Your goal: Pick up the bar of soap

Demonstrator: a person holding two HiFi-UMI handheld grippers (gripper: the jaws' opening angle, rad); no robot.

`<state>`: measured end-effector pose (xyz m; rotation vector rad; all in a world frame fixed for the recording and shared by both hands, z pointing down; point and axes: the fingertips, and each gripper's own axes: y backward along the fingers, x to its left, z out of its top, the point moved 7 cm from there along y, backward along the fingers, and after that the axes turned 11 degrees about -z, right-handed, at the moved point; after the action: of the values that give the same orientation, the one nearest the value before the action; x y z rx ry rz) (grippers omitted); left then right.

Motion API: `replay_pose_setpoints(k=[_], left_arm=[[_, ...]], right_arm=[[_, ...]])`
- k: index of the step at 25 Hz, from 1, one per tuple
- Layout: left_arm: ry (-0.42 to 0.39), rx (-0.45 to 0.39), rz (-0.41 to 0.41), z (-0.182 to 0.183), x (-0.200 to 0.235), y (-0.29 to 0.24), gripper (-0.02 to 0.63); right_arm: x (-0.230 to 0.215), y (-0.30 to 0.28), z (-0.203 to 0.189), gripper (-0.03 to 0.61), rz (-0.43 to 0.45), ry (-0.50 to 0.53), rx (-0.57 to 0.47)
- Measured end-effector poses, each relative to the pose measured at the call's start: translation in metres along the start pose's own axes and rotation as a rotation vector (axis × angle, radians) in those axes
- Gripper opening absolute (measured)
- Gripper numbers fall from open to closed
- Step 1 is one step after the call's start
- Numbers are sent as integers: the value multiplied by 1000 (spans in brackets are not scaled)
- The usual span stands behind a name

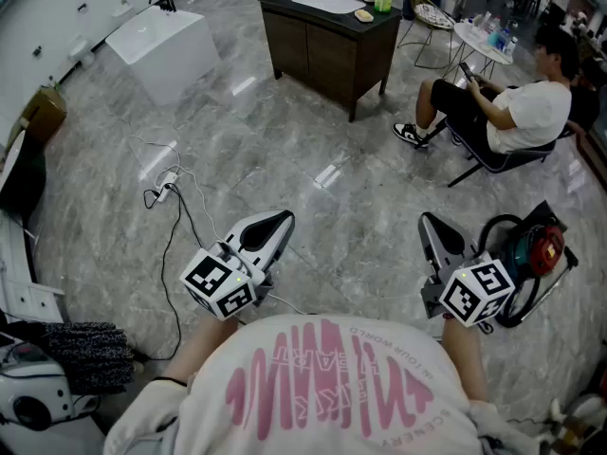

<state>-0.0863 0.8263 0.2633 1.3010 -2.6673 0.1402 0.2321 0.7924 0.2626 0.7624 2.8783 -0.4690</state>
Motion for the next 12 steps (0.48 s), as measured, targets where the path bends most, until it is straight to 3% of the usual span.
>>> replay_pose_setpoints(k=[6,12], left_arm=[[-3,4,-3,3,13,3,9],[6,5,-7,0,31,11,9]], right_arm=[[6,-8,4,12,-25,-10,5],[7,-21,1,12,-28,-88,-27]])
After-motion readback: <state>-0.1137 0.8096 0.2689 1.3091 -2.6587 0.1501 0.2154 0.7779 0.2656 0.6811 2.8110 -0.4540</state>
